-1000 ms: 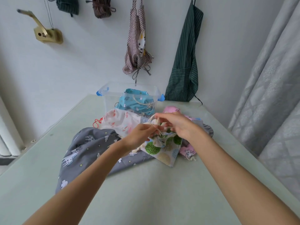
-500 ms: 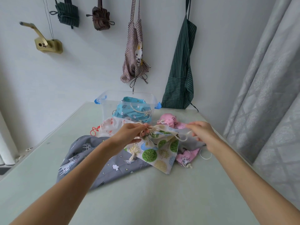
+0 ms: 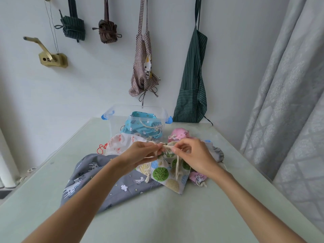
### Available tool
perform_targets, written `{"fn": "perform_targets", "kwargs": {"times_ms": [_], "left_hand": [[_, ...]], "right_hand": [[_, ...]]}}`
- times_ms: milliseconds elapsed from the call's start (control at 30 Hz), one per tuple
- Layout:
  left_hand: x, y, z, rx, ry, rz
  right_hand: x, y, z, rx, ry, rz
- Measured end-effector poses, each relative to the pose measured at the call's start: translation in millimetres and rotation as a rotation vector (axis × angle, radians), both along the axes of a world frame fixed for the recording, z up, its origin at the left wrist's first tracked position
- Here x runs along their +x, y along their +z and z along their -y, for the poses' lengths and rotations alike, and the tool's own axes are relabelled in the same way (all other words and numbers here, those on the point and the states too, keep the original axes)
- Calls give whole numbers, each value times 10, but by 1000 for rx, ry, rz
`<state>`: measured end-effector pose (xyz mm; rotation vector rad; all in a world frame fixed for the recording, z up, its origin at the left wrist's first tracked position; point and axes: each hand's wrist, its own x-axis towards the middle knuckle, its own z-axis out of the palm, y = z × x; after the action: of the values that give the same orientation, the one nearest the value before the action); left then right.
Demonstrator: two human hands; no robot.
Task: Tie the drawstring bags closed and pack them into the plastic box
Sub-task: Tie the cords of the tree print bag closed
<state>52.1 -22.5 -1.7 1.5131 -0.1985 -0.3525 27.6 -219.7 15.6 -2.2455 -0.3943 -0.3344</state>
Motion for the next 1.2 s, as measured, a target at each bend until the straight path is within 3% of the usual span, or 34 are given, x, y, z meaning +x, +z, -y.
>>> {"fn": "perform_targets", "kwargs": {"times_ms": [100, 333, 567, 667, 767, 967, 1200], "left_hand": [[33, -23, 15, -115, 21, -41], [38, -50, 33, -42, 72, 24], [60, -82, 48, 25, 87, 121], [47, -61, 68, 58, 87, 220], [45, -33, 63, 65, 88, 323], [130, -179, 72, 166, 288, 585], [251, -404, 118, 142, 423, 639]], "right_hand": [[-63, -108, -33, 132, 111, -36], [-64, -292, -32, 100, 125, -47], [25, -272, -71, 10, 22, 156], [117, -283, -139, -23, 36, 112], [198, -304, -163, 91, 29, 87], [316, -391, -142, 214, 74, -31], [411, -418, -80, 296, 191, -251]]}}
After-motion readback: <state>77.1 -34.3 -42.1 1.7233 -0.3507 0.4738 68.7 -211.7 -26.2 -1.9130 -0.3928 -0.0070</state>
